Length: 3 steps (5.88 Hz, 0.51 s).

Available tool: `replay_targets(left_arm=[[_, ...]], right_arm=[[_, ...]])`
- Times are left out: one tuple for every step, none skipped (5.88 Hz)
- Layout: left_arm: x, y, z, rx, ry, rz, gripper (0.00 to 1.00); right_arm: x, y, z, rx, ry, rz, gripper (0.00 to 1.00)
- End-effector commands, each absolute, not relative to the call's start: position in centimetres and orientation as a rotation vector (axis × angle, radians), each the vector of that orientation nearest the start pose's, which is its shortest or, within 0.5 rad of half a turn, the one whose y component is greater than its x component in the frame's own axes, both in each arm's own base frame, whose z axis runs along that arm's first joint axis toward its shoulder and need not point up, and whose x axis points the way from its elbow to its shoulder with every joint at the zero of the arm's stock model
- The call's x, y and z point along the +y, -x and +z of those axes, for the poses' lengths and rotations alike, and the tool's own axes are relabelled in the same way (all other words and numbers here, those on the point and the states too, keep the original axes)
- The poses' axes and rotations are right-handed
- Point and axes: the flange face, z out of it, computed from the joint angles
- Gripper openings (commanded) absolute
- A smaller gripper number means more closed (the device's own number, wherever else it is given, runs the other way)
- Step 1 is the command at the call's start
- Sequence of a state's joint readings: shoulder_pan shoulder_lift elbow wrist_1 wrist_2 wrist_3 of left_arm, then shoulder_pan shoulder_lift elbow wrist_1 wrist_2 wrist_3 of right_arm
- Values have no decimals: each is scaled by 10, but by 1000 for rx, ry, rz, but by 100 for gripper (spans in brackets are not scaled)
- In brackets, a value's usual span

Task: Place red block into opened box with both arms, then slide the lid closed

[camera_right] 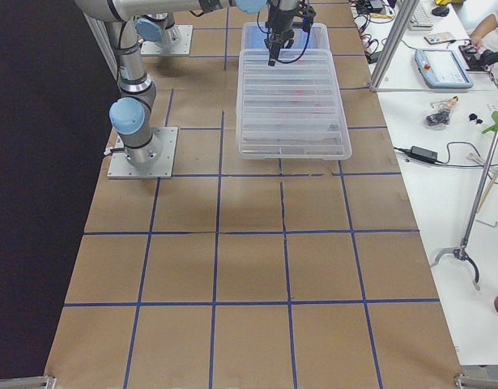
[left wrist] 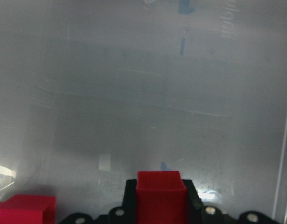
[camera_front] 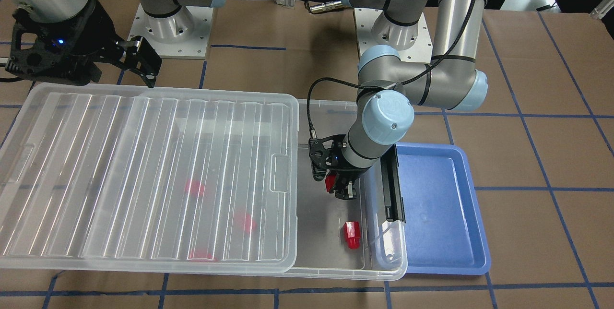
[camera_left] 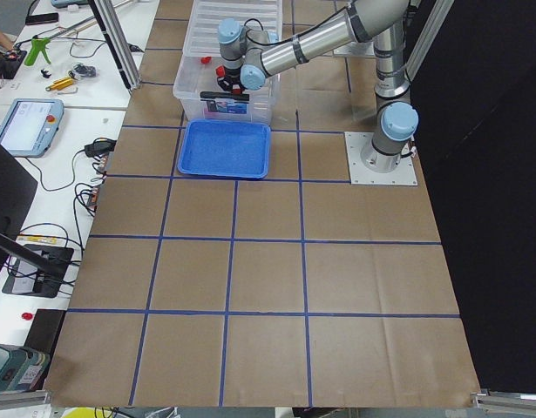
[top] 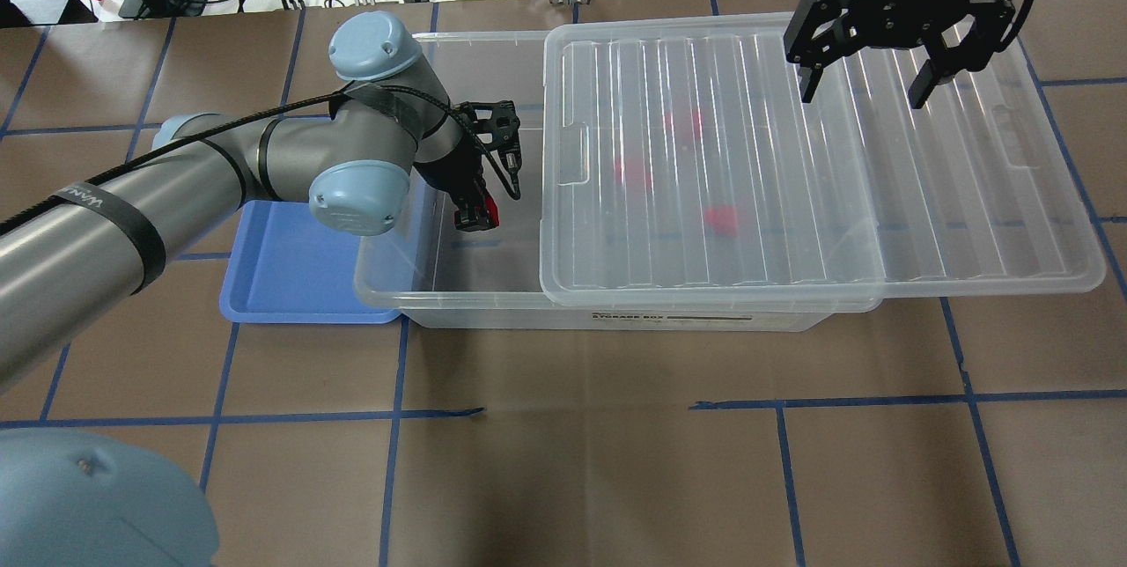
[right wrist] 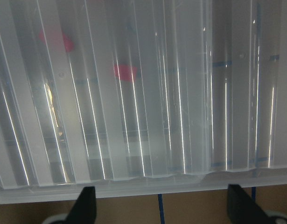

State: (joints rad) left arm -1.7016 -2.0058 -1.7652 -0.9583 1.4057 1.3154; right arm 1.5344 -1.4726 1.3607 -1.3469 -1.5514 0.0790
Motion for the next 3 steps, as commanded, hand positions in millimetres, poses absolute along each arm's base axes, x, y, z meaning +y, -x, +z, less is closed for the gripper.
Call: replay_targets(left_arm=[[-572, 228, 185, 2467, -2193, -88, 6], [-572, 228, 187, 2460, -2195, -89, 45], [-571, 228, 193, 2459, -2194, -88, 92]], right_arm=[[-527, -98, 519, 3148, -204, 174, 100], [-533, -45, 520, 3192, -236, 183, 100], [-535, 23, 519, 3180, -175, 193, 100]])
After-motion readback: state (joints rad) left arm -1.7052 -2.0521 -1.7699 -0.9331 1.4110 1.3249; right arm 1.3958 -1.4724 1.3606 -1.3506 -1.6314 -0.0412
